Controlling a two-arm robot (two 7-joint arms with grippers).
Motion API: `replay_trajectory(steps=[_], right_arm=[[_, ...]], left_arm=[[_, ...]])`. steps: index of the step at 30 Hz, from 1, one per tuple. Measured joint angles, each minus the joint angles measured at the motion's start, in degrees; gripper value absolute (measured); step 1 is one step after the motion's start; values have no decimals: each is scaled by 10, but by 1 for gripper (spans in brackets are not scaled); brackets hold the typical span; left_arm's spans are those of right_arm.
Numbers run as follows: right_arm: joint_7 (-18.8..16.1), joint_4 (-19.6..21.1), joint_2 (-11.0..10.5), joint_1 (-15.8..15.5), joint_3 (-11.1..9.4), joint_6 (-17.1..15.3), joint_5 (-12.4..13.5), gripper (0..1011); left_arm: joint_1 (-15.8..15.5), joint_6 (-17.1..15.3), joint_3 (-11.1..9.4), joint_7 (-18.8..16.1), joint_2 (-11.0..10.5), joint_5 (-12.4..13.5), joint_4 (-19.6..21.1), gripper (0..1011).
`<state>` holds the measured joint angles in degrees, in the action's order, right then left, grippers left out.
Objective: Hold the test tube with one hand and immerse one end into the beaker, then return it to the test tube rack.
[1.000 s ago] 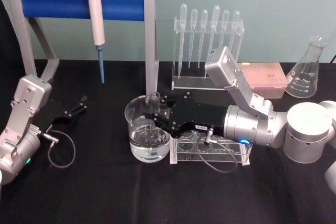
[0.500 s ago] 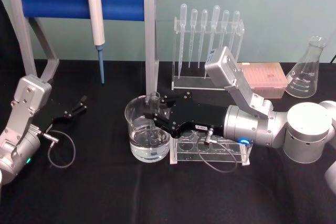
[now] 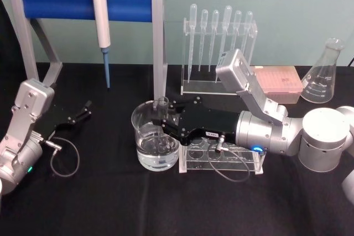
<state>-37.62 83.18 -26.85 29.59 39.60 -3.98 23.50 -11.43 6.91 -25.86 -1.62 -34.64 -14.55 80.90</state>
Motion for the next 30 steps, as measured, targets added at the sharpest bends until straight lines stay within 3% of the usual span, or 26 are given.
replay_trajectory(steps=[30], right_arm=[[0,0,0,0,0,0,0,241]], left_arm=[[0,0,0,0,0,0,0,1000]])
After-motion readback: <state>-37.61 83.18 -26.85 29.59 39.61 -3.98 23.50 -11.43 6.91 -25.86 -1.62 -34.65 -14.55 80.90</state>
